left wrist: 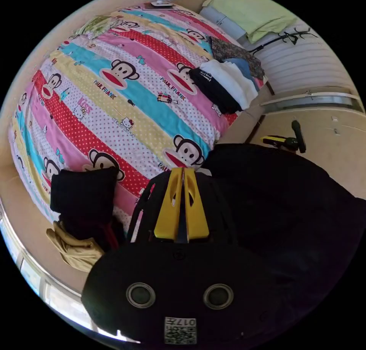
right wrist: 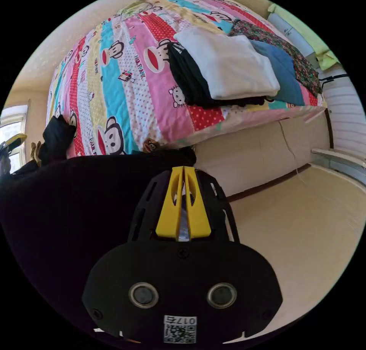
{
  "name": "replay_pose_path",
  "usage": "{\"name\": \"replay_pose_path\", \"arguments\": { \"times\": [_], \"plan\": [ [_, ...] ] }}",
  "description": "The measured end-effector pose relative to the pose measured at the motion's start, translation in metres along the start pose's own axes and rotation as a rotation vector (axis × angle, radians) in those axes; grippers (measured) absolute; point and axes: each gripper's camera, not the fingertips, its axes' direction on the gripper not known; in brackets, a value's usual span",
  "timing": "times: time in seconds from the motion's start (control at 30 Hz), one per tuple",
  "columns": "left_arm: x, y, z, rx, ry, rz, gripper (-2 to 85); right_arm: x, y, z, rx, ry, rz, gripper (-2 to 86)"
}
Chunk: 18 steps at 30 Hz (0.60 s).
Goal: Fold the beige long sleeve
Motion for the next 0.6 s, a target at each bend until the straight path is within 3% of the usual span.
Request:
{"name": "replay_pose_path", "arguments": {
  "times": [0.13,0.2,0.33,0.43,0.5,0.6],
  "plan": [
    [0.025,-0.037,0.007,0.006,-0.182,0.046,0.0,0.077,-0.017,-0.032,0.07,-0.064,0.129,1.0],
    [0.026,-0.053,0.009,0.05,-0.145,0.034,2.1,0.11,-0.042,-0.058,0.132,-0.096,0.167,1.7],
    [0.034,-0.084,0.028,0.119,0.102,0.0,2.9,0.167,-0.117,-0.123,0.26,-0.116,0.16,5.6],
    [0.059,-0.091,0.044,0.164,0.078,-0.012,0.4,0.196,-0.175,-0.152,0.283,-0.144,0.131,8.2],
    [0.074,-0.091,0.059,0.134,0.015,-0.016,0.0,0.209,-0.205,-0.152,0.281,-0.175,0.112,8.7],
    [0.085,-0.084,0.092,0.024,-0.114,-0.044,0.6,0.224,-0.25,-0.11,0.117,-0.2,0.12,8.2]
  ]
}}
